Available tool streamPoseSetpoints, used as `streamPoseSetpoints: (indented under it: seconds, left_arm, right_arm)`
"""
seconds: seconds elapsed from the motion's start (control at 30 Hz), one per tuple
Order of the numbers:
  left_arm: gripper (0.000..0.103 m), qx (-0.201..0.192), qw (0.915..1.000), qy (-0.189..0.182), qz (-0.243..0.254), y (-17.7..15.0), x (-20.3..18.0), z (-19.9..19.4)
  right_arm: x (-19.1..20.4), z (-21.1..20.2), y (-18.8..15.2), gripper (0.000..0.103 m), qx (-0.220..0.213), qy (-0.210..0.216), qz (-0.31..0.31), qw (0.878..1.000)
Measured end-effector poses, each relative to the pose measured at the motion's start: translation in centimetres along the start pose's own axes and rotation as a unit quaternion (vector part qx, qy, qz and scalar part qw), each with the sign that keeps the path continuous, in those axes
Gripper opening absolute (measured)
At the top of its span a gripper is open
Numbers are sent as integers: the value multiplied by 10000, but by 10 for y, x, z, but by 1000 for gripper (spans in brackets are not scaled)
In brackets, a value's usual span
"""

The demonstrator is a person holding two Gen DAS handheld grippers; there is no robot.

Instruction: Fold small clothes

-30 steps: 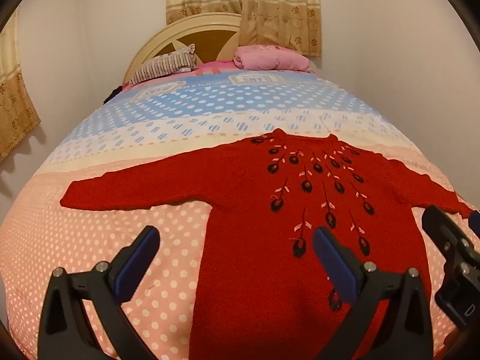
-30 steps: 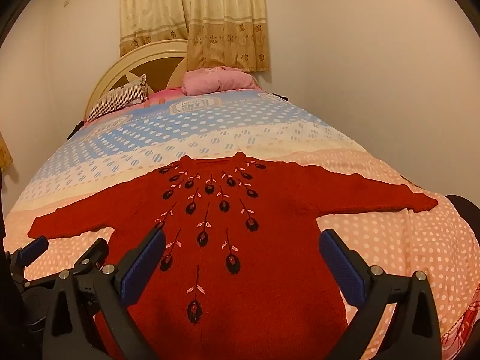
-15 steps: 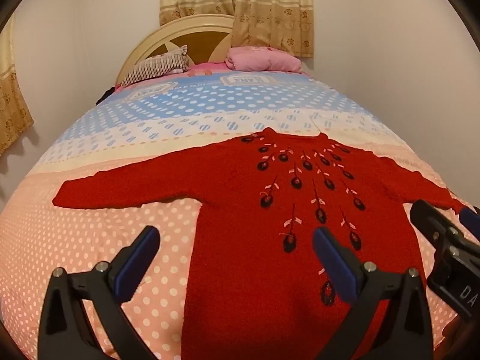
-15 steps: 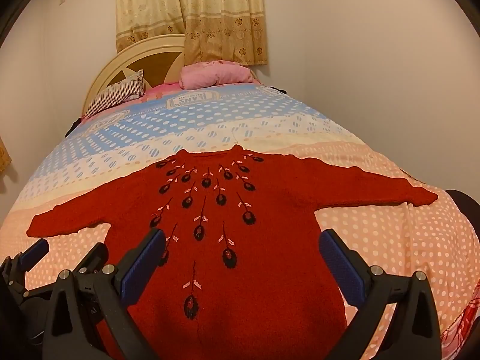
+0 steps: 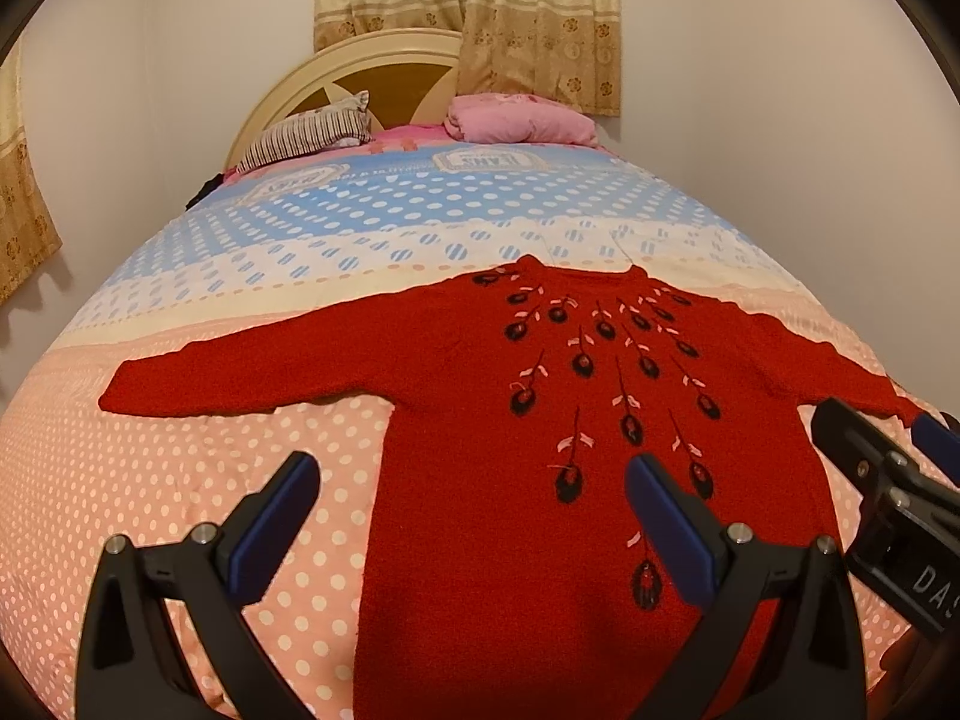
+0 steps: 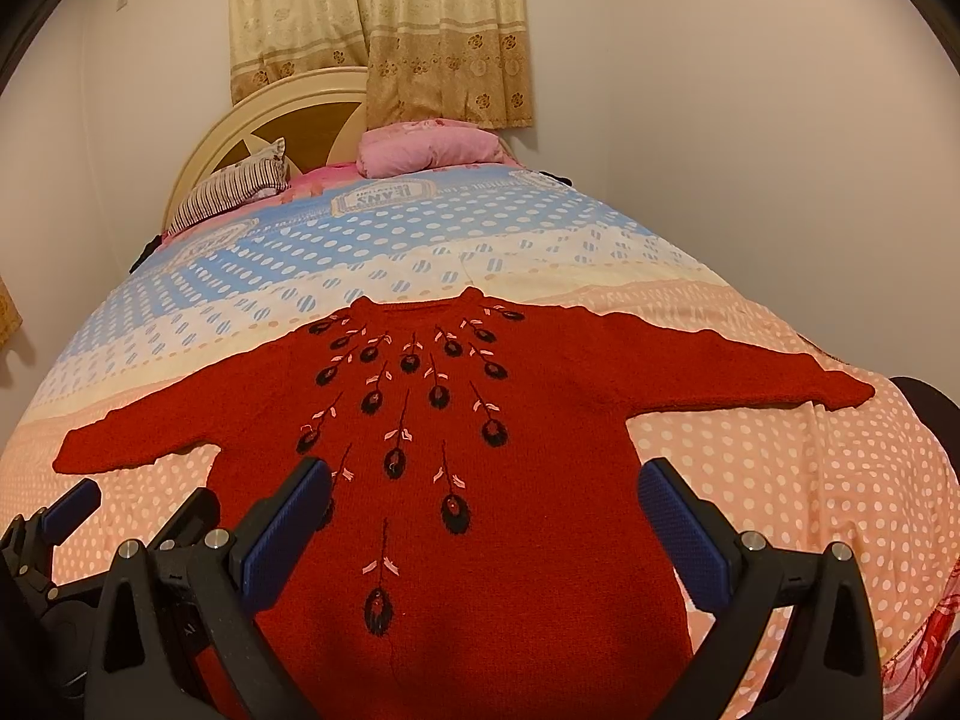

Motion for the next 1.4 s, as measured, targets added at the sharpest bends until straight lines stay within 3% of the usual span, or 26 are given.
streamPoseSetpoints:
  seconds: [1.4]
  left_arm:
    - [103, -50, 10000, -30, -13, 2, 0, 0]
  right_arm:
    - [-1, 3, -1, 102, 44, -17, -31, 10000]
Point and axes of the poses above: each gripper's, at about its wrist camera, not at the fingertips, and z roughly the way its jaws point, x to its left, y to its top, the point moved 2 cm from there along z, roughly the way its jaws point, and after that the axes turned 2 degrees about -z, right-handed, at the moved point
